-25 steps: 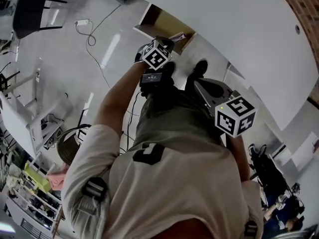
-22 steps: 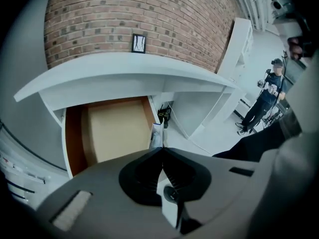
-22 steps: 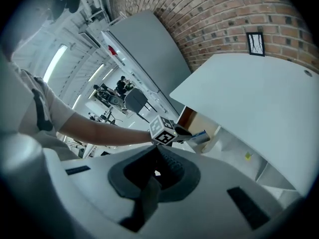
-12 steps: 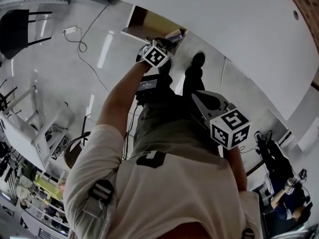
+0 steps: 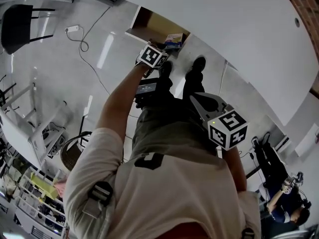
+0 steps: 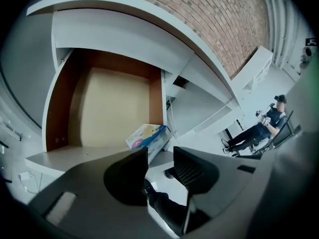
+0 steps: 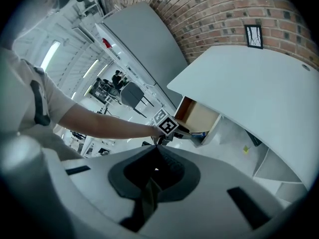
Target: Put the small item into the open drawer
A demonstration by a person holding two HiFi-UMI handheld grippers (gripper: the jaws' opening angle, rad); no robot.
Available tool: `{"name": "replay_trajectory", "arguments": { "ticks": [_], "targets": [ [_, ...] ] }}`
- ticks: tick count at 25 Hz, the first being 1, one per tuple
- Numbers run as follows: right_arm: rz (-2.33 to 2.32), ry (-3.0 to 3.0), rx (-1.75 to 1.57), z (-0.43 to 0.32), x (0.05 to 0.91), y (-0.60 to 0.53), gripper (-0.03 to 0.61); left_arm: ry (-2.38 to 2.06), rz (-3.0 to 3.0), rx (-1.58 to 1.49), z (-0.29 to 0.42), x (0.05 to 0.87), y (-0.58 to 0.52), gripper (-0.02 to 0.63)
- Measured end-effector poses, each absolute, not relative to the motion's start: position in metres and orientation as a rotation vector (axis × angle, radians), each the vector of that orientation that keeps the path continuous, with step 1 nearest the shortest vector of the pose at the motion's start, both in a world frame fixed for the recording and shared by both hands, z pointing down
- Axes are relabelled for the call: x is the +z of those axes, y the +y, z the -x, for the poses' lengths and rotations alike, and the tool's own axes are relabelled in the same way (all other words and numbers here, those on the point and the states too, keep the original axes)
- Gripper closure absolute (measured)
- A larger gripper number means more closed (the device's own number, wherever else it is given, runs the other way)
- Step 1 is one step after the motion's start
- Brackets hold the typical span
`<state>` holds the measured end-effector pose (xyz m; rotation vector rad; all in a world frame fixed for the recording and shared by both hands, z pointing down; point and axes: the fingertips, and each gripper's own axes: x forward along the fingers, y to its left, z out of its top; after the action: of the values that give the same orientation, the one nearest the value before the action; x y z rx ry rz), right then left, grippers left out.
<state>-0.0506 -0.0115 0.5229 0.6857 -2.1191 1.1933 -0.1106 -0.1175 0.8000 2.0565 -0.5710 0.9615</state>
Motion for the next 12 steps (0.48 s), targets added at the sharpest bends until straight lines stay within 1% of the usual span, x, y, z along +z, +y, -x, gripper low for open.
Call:
{"name": "replay_trajectory", "arguments": {
  "ticks": [6, 12],
  "targets": [
    [-0.672, -2.168, 1.131, 0.060, 0.515, -0.020, 0.577, -0.617, -2.077, 0.950, 0.137, 0.774, -0.124, 0.465],
    [-0.693, -2.218, 1.019, 0.070, 0.498, -0.027, 0.577, -0.784, -2.176, 0.836, 0.194, 0.691, -0.144, 0.465]
  ]
}}
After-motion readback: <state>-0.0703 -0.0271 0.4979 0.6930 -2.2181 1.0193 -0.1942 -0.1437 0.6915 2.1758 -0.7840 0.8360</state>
